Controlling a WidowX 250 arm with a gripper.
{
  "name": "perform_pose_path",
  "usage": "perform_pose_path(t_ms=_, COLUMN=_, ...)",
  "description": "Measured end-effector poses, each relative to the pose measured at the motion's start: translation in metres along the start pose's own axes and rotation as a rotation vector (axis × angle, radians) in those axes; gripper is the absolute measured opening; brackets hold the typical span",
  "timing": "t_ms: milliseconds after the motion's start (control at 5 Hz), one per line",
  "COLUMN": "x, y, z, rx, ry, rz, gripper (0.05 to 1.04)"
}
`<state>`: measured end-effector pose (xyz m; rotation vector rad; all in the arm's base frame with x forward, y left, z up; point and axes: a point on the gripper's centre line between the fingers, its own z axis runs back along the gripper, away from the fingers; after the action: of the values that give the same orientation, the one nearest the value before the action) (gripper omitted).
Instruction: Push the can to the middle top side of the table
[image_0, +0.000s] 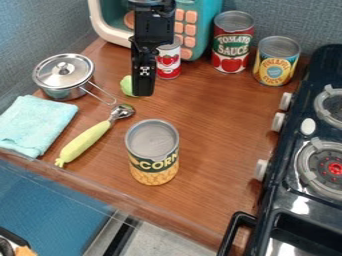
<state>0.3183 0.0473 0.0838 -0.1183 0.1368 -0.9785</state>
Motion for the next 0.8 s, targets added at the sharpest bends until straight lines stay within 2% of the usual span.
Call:
perform_pose_path(t_ms=200, x=-0.002, y=-0.005, z=-0.014, rx=-0.038, ry=0.016, rz=-0.002, gripper=1.0)
perform_pose_path(t_ms=400, x=-0.036, y=-0.043, z=-0.019, rx=-0.023, ry=0.0, rz=0.036, gripper=1.0)
perform_pose_path(t_ms=600, x=-0.057, y=-0.089, z=-0.033, rx=-0.014, ry=0.025, rz=0.042, gripper=0.999)
perform_pose_path(t_ms=800, x=-0.066, y=-0.126, z=-0.041, rx=0.019, ry=0.074, rz=0.089, gripper=0.999)
